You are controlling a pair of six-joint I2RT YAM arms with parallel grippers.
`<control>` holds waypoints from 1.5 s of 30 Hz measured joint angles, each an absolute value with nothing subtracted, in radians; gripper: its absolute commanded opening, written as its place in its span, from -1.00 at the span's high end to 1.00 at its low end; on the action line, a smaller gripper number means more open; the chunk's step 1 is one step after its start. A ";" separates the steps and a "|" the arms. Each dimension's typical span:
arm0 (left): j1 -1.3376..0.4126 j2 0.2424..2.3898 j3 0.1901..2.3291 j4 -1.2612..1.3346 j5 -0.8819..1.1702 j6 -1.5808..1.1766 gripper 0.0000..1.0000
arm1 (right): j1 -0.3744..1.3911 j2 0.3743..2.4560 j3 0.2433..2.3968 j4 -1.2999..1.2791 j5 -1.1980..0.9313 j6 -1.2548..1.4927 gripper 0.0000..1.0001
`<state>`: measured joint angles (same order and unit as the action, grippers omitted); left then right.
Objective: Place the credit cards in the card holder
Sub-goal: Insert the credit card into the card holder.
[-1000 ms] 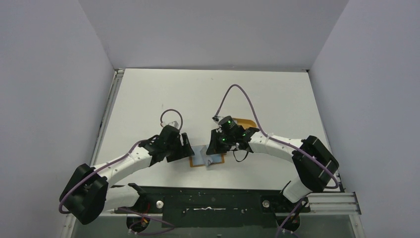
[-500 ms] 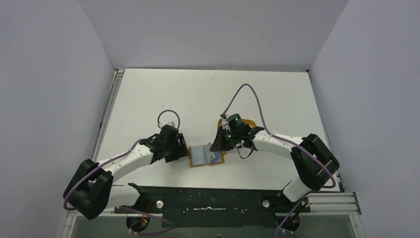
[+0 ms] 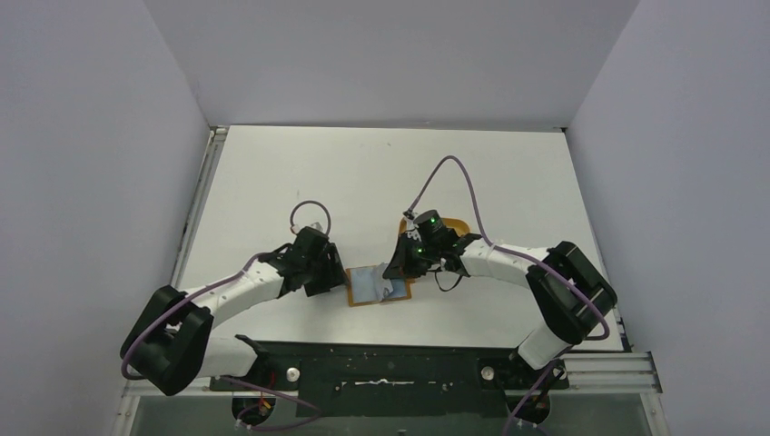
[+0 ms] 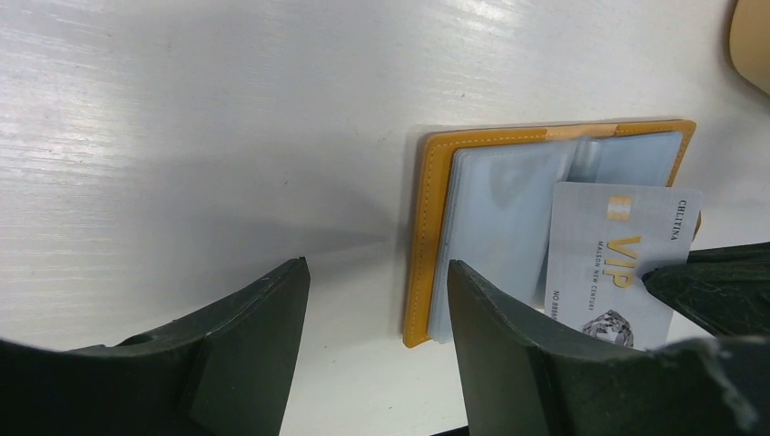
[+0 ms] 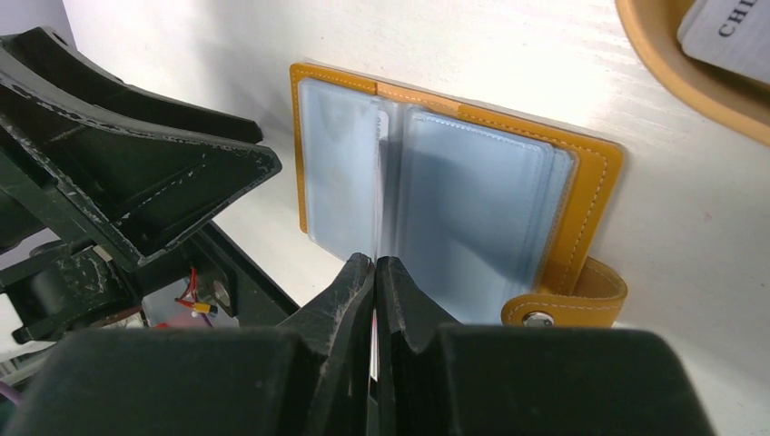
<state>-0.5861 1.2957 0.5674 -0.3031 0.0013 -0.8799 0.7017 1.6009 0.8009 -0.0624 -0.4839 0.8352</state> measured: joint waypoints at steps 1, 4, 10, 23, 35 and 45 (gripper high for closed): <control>-0.586 1.297 0.568 -0.300 0.004 -0.880 -0.11 | 0.702 1.602 0.801 -0.057 -0.485 0.836 1.00; -0.586 1.304 0.569 -0.289 0.015 -0.880 -0.10 | 0.702 1.606 0.801 -0.042 -0.488 0.844 1.00; -0.586 1.325 0.577 -0.271 0.036 -0.880 -0.07 | 0.702 1.629 0.792 -0.009 -0.498 0.858 1.00; -0.586 1.352 0.585 -0.245 0.067 -0.881 -0.01 | 0.699 1.684 0.752 0.112 -0.505 0.897 1.00; -0.585 1.358 0.584 -0.232 0.082 -0.884 0.04 | 0.699 1.714 0.720 0.215 -0.494 0.959 1.00; -0.585 1.358 0.578 -0.220 0.088 -0.887 0.06 | 0.699 1.711 0.695 0.244 -0.448 0.999 1.00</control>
